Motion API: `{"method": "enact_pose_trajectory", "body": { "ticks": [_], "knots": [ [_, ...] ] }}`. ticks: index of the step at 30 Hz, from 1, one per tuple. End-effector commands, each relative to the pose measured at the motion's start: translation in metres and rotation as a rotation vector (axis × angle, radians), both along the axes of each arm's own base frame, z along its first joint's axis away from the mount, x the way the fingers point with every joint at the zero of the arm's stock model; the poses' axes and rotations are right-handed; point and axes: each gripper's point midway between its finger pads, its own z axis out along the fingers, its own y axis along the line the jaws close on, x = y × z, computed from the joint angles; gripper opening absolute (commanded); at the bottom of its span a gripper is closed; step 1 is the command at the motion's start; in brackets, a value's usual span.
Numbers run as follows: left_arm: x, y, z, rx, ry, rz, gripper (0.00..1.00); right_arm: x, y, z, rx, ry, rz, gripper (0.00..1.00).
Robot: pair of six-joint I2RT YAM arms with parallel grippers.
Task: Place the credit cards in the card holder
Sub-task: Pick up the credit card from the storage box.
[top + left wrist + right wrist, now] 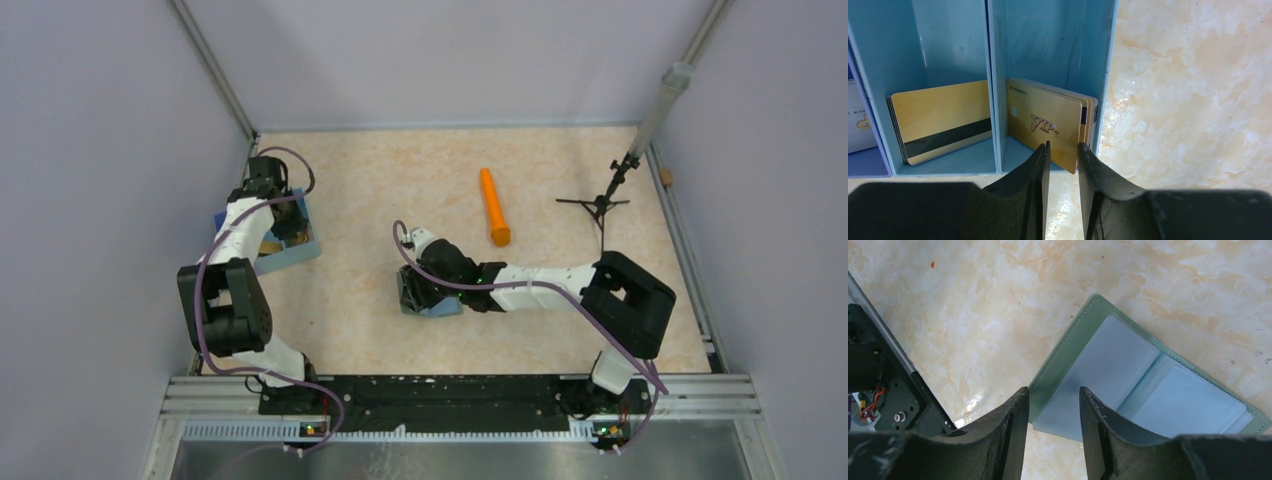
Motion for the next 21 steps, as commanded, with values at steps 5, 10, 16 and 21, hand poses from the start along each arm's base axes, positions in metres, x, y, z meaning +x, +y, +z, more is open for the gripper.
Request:
{"method": "enact_pose_trajectory", "body": {
  "ticks": [5,10,16,21],
  "knots": [
    [-0.0013,0.0046,0.0106,0.02,-0.023,-0.002,0.32,0.0004,0.0059,0.0257,0.071,-0.03,0.005,0.41],
    [-0.0025,0.007,0.0098,0.03,-0.017,0.005,0.33,0.0,0.0063,0.026,0.072,-0.029,0.005,0.41],
    [-0.0035,0.0071,0.0107,0.029,-0.02,0.006,0.35,0.001,0.0064,0.0276,0.074,-0.032,0.004,0.41],
    [-0.0038,0.0075,0.0092,0.026,-0.016,0.005,0.37,0.0007,0.0066,0.0269,0.073,-0.03,0.005,0.41]
  ]
}}
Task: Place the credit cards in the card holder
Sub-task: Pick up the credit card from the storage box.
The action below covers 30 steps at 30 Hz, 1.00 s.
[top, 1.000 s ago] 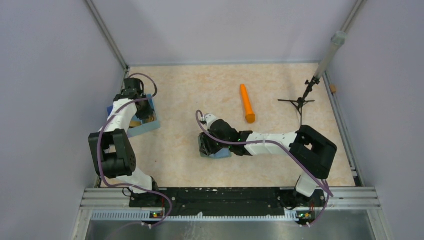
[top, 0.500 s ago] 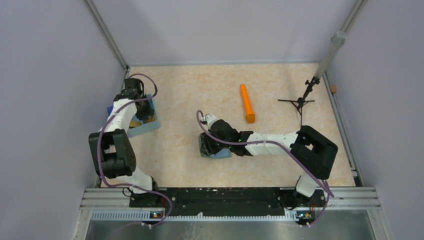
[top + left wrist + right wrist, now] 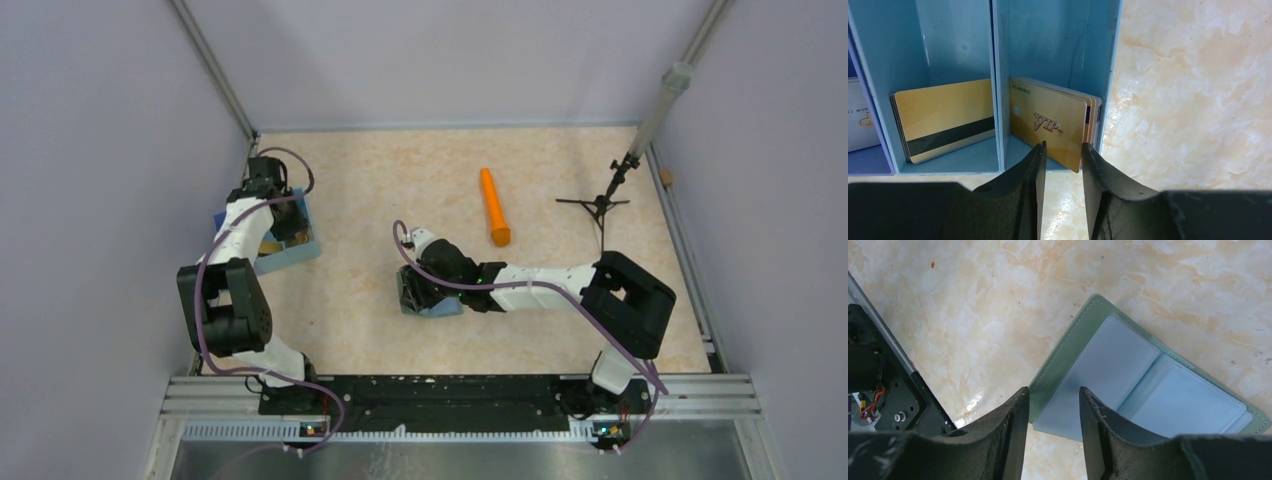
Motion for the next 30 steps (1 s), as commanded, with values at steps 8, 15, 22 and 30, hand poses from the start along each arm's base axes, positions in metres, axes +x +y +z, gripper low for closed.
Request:
{"method": "enact_pose_trajectory", "body": {
  "ticks": [8,15,22,30],
  "knots": [
    [-0.0025,0.0058,0.0087,0.014,-0.018,0.001,0.4,0.0009,0.0069,0.0274,0.074,-0.032,0.006,0.41],
    [-0.0027,0.0056,0.0077,0.012,-0.014,-0.002,0.41,0.0005,0.0071,0.0271,0.073,-0.03,0.006,0.41],
    [-0.0033,0.0061,0.0081,0.009,-0.017,0.0,0.43,0.0003,0.0074,0.0273,0.073,-0.03,0.008,0.41],
    [-0.0033,0.0055,0.0068,0.004,-0.012,-0.002,0.45,0.0005,0.0072,0.0265,0.073,-0.028,0.007,0.41]
  ]
}}
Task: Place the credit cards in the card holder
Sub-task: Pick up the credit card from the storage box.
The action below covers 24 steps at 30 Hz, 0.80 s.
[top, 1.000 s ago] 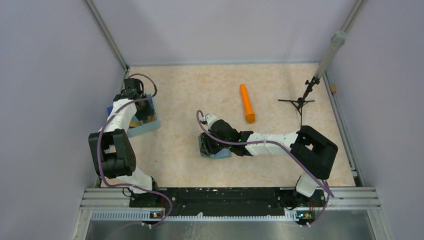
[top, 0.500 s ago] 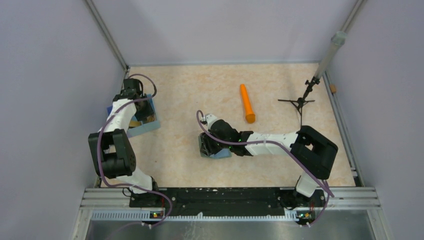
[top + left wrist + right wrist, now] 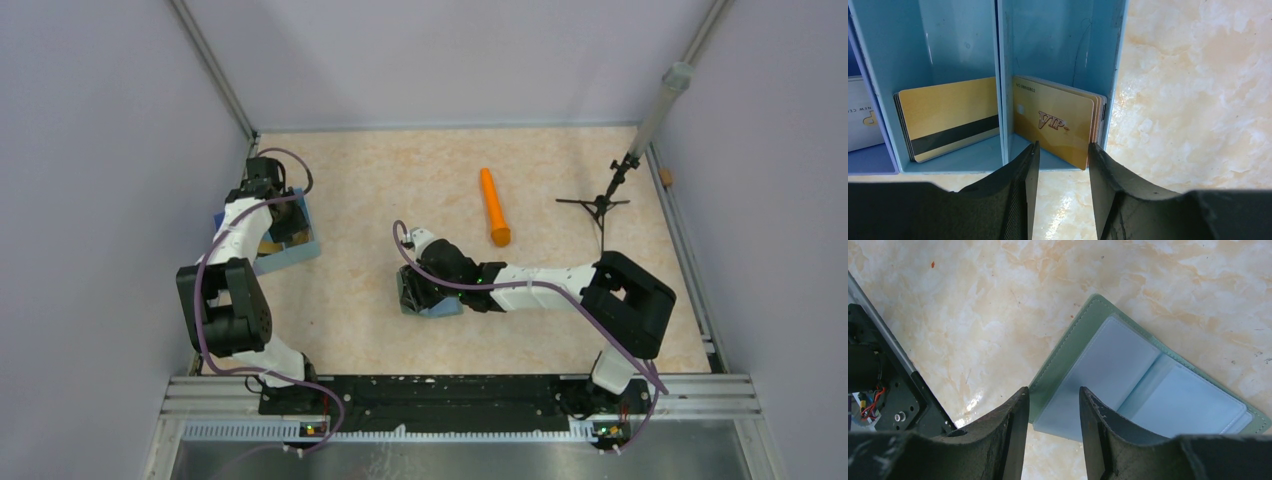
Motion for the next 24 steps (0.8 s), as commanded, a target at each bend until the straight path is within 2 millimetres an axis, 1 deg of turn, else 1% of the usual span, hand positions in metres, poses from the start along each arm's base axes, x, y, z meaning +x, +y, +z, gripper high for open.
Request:
{"method": "enact_pose_trajectory", "body": {
  "ticks": [1,4,7,8,10,14,20,24],
  "knots": [
    [-0.001,0.003,0.008,0.006,-0.02,-0.001,0.45,0.0,0.007,0.027,0.073,-0.028,0.008,0.41],
    [-0.002,0.003,0.007,0.008,-0.018,-0.001,0.44,0.001,0.008,0.027,0.073,-0.028,0.007,0.41],
    [-0.002,0.004,0.007,0.009,-0.015,0.002,0.37,0.001,0.007,0.026,0.072,-0.027,0.006,0.4],
    [-0.002,0.004,0.007,0.013,-0.015,0.005,0.36,0.001,0.007,0.026,0.072,-0.027,0.006,0.4],
    [-0.004,0.008,0.007,0.03,-0.009,0.017,0.34,0.0,0.007,0.026,0.072,-0.027,0.007,0.4],
    [-0.005,0.013,0.014,0.059,-0.028,0.035,0.31,0.0,0.007,0.025,0.07,-0.026,0.006,0.4],
    [-0.01,0.021,0.015,0.102,-0.016,0.058,0.24,0.001,0.007,0.026,0.073,-0.026,0.003,0.4],
    [-0.013,0.028,0.017,0.136,-0.01,0.077,0.21,0.001,0.007,0.026,0.074,-0.025,0.002,0.4]
  ]
}}
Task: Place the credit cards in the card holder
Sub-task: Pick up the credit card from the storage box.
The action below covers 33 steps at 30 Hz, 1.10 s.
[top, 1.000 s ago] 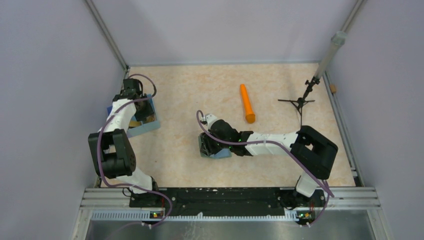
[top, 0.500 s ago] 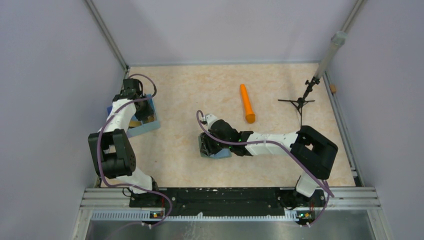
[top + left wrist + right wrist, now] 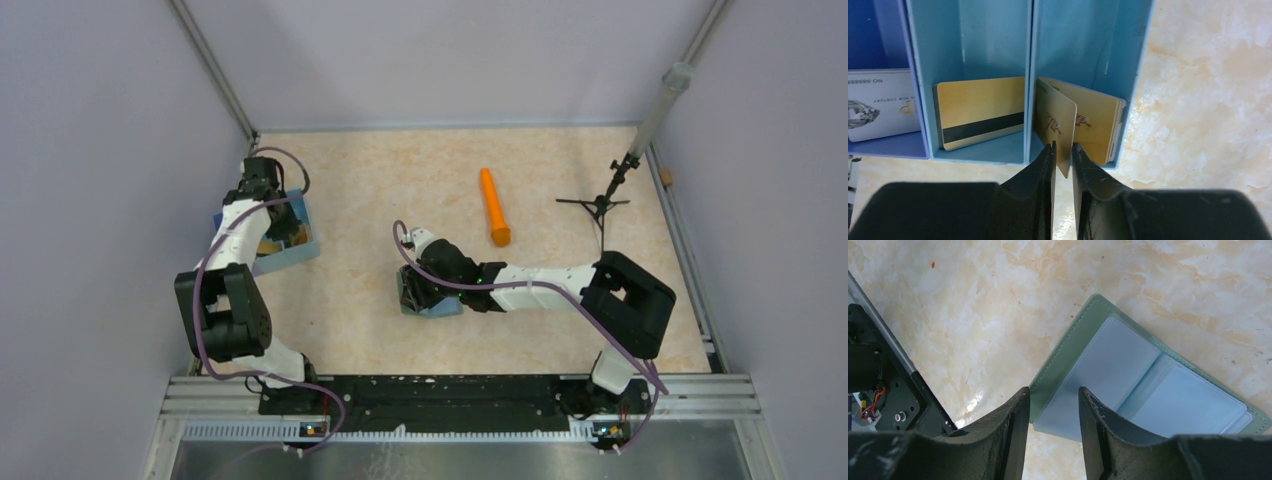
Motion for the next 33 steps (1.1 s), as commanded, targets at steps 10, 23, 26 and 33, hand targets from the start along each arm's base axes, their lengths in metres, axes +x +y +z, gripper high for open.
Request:
{"method": "enact_pose_trajectory", "body": {
  "ticks": [10,23,26,33],
  "knots": [
    [-0.014,0.02,0.005,0.091,0.033,0.048,0.07,0.001,0.008,0.026,0.073,-0.025,0.003,0.4],
    [-0.016,0.02,0.083,0.127,-0.262,0.082,0.0,0.002,0.014,0.025,0.059,-0.02,0.017,0.4],
    [-0.021,0.009,0.109,0.104,-0.373,0.036,0.0,0.004,0.018,0.029,0.063,-0.022,0.028,0.41],
    [-0.033,-0.045,0.129,-0.093,-0.517,-0.157,0.0,0.004,0.028,0.047,0.1,-0.031,0.082,0.46]
  ]
}}
